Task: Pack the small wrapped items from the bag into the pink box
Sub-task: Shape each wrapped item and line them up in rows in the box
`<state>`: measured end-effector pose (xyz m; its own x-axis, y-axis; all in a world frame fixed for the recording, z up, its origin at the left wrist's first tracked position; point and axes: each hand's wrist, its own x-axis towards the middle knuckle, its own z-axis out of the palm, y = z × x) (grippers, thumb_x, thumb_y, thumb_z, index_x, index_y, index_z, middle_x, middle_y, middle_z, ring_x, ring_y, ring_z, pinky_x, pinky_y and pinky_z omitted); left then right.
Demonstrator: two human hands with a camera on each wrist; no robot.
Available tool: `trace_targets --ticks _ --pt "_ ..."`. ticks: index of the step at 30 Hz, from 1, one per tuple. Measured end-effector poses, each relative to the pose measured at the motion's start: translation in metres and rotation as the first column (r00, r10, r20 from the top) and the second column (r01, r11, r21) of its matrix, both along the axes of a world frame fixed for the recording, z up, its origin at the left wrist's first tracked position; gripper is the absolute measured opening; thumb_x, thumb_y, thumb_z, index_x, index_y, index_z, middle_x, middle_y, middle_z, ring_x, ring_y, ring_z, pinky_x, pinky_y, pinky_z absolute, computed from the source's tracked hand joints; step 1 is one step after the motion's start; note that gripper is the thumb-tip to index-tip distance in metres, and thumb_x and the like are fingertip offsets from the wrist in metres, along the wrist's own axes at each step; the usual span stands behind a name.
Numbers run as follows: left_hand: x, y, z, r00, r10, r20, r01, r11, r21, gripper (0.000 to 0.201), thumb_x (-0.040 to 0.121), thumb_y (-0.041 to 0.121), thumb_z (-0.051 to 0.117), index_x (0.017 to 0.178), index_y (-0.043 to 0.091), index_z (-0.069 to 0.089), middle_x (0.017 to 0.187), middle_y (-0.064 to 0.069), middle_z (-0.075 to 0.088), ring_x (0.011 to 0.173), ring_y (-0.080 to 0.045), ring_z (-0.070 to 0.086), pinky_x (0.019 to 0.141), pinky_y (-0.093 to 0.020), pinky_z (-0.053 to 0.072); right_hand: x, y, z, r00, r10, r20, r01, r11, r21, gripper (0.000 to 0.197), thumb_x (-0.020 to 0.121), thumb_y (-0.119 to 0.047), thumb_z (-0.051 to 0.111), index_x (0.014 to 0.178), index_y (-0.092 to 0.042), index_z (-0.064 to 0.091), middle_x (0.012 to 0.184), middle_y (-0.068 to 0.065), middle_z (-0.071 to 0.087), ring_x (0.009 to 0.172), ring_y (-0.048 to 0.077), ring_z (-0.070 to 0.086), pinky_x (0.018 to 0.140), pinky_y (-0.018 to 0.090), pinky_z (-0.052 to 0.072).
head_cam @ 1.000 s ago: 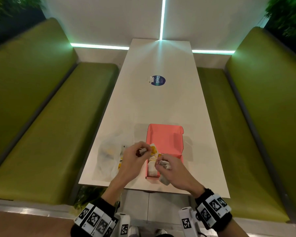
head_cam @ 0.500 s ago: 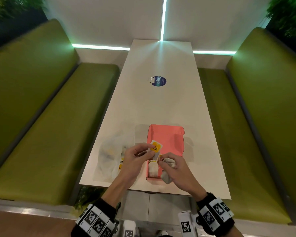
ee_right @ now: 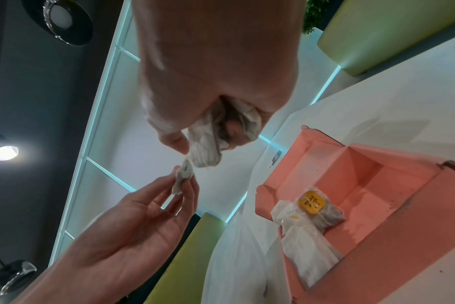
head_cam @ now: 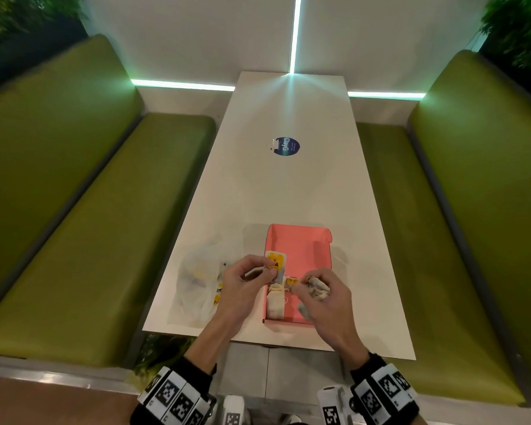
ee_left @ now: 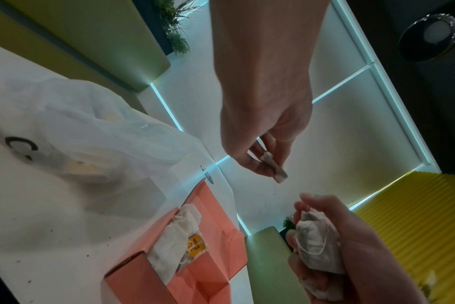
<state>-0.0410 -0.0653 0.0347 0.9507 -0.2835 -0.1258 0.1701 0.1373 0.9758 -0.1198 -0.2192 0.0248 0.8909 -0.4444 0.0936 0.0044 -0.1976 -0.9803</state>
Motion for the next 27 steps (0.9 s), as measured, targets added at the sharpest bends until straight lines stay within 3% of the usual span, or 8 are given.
trace_targets --ticks 2,5,7,11,16,18,23,27 --pt "0.000 0.000 0.000 1.000 0.000 0.008 0.000 1.000 0.013 0.009 0.086 -0.007 0.069 0.095 -0.004 0.070 0.089 -0.013 0.074 0.085 -0.025 0.071 0.081 -0.034 0.058 0.002 0.001 0.003 0.999 -0.032 0.006 0.032 0.999 0.015 0.023 0.079 -0.008 0.080 0.091 -0.022 0.066 0.086 -0.006 0.065 0.076 0.015 0.063 0.068 0.038 0.056" --pt "-0.001 0.000 0.000 1.000 -0.016 0.018 0.015 0.999 0.035 0.009 0.086 -0.006 0.069 0.094 -0.004 0.070 0.092 -0.018 0.073 0.088 -0.031 0.070 0.084 -0.040 0.058 0.006 0.005 0.007 1.000 -0.019 -0.005 0.019 1.000 -0.005 0.029 0.083 -0.011 0.077 0.107 -0.023 0.067 0.097 -0.006 0.064 0.081 0.007 0.063 0.070 0.019 0.053" --pt "-0.001 -0.001 0.000 1.000 -0.024 0.015 0.023 0.999 0.035 0.008 0.086 -0.006 0.069 0.094 -0.004 0.070 0.093 -0.020 0.072 0.089 -0.035 0.070 0.085 -0.043 0.057 0.010 0.009 0.008 1.000 0.022 -0.022 -0.022 1.000 -0.005 0.025 0.086 -0.007 0.073 0.104 -0.024 0.069 0.099 -0.001 0.064 0.082 0.004 0.062 0.068 0.014 0.049" --pt "0.000 -0.001 0.000 1.000 -0.006 0.013 0.005 0.999 0.034 0.010 0.085 -0.006 0.070 0.094 -0.002 0.071 0.092 -0.020 0.072 0.090 -0.036 0.070 0.086 -0.044 0.057 0.012 0.011 0.003 0.998 0.057 0.034 -0.056 0.998 -0.036 0.025 0.087 -0.002 0.070 0.082 -0.027 0.070 0.087 0.000 0.065 0.082 0.011 0.063 0.073 0.015 0.046" --pt "-0.001 -0.003 -0.002 0.996 0.060 -0.062 -0.063 0.997 -0.036 0.012 0.085 -0.007 0.069 0.097 -0.008 0.068 0.085 -0.011 0.072 0.081 -0.018 0.070 0.079 -0.030 0.057 0.007 0.013 0.000 0.992 0.117 0.038 -0.118 0.993 0.017 0.016 0.087 -0.004 0.072 0.084 -0.020 0.070 0.086 -0.001 0.066 0.082 0.013 0.064 0.075 0.017 0.047" --pt "-0.003 -0.005 -0.003 0.991 0.091 -0.100 -0.096 0.994 -0.055 0.013 0.085 -0.007 0.069 0.097 -0.009 0.067 0.087 -0.012 0.070 0.081 -0.018 0.070 0.078 -0.029 0.058 0.007 0.013 -0.004 0.993 0.117 0.026 -0.118 0.989 0.083 0.013 0.088 -0.006 0.072 0.086 -0.019 0.071 0.086 -0.001 0.068 0.082 0.012 0.065 0.075 0.021 0.049" --pt "-0.005 -0.009 -0.008 0.983 0.121 -0.138 -0.135 0.987 -0.091 0.009 0.084 -0.006 0.071 0.093 -0.006 0.068 0.095 -0.025 0.068 0.088 -0.031 0.069 0.082 -0.038 0.059 0.006 0.015 -0.004 0.990 0.141 0.005 -0.139 0.966 0.220 0.009 0.089 -0.008 0.071 0.090 -0.016 0.074 0.087 0.004 0.071 0.080 0.014 0.066 0.074 0.023 0.050" --pt "-0.008 -0.013 -0.009 0.987 0.159 -0.025 -0.159 0.987 0.021 0.005 0.084 -0.007 0.070 0.087 -0.003 0.070 0.086 -0.016 0.071 0.084 -0.027 0.072 0.077 -0.031 0.059 0.005 0.018 -0.003 0.985 0.170 -0.003 -0.167 0.969 0.183 0.012 0.088 -0.009 0.072 0.091 -0.021 0.075 0.090 0.000 0.070 0.085 0.015 0.066 0.077 0.022 0.050"
